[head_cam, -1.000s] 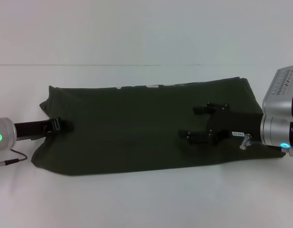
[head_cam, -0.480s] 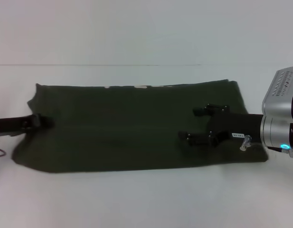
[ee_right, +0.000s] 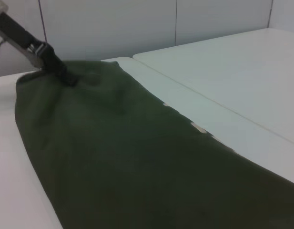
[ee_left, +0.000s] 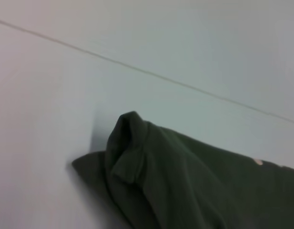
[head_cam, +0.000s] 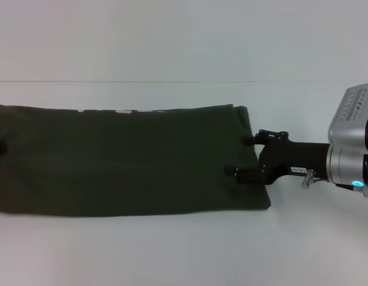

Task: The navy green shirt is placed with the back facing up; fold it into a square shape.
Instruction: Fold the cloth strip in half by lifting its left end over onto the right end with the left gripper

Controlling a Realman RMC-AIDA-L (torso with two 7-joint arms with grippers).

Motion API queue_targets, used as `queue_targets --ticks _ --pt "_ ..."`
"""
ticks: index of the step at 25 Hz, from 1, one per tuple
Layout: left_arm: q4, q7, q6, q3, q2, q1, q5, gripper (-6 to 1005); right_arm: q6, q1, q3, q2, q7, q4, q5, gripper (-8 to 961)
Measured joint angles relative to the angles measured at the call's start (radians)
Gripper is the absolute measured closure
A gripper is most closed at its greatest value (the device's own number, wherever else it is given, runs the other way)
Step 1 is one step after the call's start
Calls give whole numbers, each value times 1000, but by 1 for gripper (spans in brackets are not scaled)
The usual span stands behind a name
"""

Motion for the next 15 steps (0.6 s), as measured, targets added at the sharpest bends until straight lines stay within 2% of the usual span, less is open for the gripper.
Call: queue_targets --ticks 4,8,10,15 --pt "40 -51 65 -8 5 -12 4 908 0 1 0 1 0 0 0 37" --pt "92 -121 184 -9 -4 -49 0 907 1 2 0 1 0 0 1 37" --pt "117 -150 244 -10 -17 -75 -5 907 1 2 0 1 -1 0 2 37" --pt "195 -201 350 -12 -86 -144 -26 907 1 1 0 2 -7 4 5 38"
